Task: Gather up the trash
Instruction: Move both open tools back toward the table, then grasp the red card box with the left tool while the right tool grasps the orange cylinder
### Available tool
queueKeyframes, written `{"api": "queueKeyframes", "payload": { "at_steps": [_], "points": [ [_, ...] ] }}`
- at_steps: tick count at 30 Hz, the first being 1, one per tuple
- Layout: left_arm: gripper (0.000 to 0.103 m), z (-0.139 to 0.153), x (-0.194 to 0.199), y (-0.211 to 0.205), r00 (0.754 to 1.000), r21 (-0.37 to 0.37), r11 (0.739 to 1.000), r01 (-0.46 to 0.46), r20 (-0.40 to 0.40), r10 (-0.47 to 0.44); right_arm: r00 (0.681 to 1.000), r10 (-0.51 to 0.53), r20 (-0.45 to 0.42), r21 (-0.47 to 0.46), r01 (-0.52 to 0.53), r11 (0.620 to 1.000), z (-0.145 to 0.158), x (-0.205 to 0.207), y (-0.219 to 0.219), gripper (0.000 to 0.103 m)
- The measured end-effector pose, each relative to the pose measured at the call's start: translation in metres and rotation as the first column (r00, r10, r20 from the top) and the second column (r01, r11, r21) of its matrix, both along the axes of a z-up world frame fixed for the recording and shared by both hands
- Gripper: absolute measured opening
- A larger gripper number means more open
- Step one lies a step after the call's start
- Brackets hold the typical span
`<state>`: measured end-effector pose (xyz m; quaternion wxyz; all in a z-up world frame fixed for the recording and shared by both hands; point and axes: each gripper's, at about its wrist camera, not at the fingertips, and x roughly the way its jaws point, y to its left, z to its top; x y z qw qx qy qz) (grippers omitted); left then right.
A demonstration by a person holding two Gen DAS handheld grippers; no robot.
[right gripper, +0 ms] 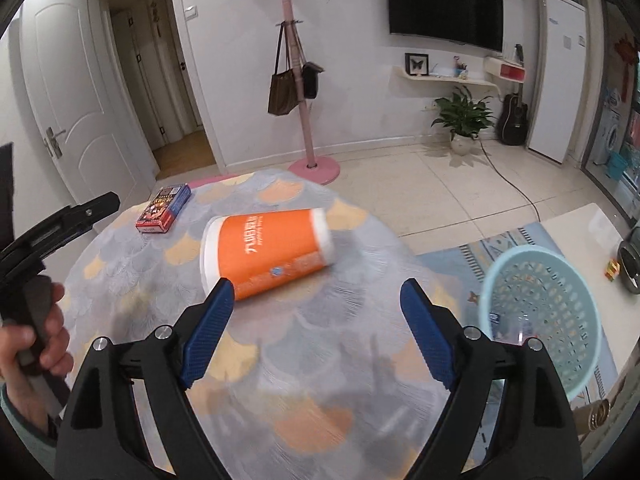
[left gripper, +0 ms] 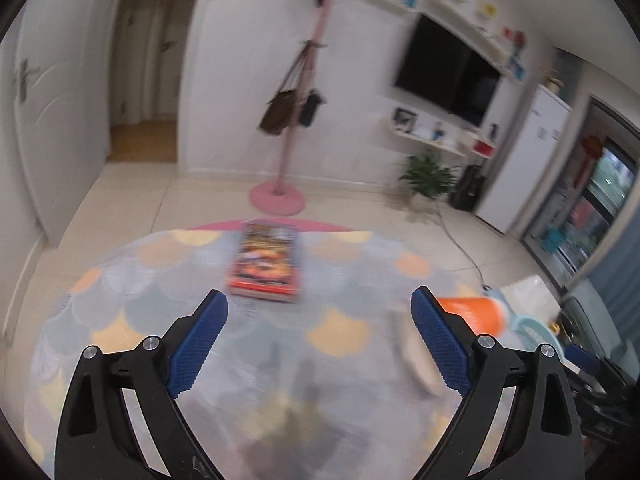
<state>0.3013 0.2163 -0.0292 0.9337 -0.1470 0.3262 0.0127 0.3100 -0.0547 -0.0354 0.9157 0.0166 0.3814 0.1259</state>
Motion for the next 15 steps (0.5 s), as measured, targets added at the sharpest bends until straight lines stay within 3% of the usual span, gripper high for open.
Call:
{"api": "queueKeyframes", "payload": {
  "at_steps": [4,11,15],
  "points": [
    [0.090,-0.025,0.033,0.031,0.997,-0.065,0.998,-0.018,-0.079,0.013,0.999,0.003,-0.054,0.012,-0.002,1.000,-0.018,0.017,0.014,0.081],
    [0.090,-0.051,0.081,0.030,0.987,-0.065,0.998,-0.011,-0.163,0.001,0.989,0.047,-0.142,0.132,-0.028,0.991,-0.039,0.043,0.020,0.081],
    [0.087,-0.057,0.093,0.020,0.983,0.029,0.999,-0.017,-0.182,0.022,0.974,0.091,-0.208,0.286,-0.029,0.958,-0.047,0.061,0.015,0.084]
  ]
}}
